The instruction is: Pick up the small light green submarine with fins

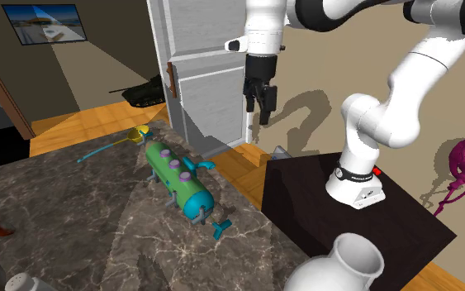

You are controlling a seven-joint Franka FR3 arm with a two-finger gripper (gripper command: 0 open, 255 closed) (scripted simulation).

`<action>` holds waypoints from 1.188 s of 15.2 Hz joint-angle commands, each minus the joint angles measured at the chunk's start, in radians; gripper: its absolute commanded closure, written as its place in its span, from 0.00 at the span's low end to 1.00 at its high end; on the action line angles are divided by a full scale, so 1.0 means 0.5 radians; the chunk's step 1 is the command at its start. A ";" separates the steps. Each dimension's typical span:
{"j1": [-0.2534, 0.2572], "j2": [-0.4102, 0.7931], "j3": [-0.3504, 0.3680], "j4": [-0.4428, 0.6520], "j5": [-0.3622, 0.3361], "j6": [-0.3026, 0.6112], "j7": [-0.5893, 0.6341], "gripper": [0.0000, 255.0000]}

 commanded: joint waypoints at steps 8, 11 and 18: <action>0.030 0.689 -0.025 0.330 0.066 0.346 -0.078 0.00; 0.037 0.923 -0.026 0.486 0.095 0.419 -0.102 0.00; 0.040 1.177 -0.022 0.586 0.130 0.567 -0.135 0.00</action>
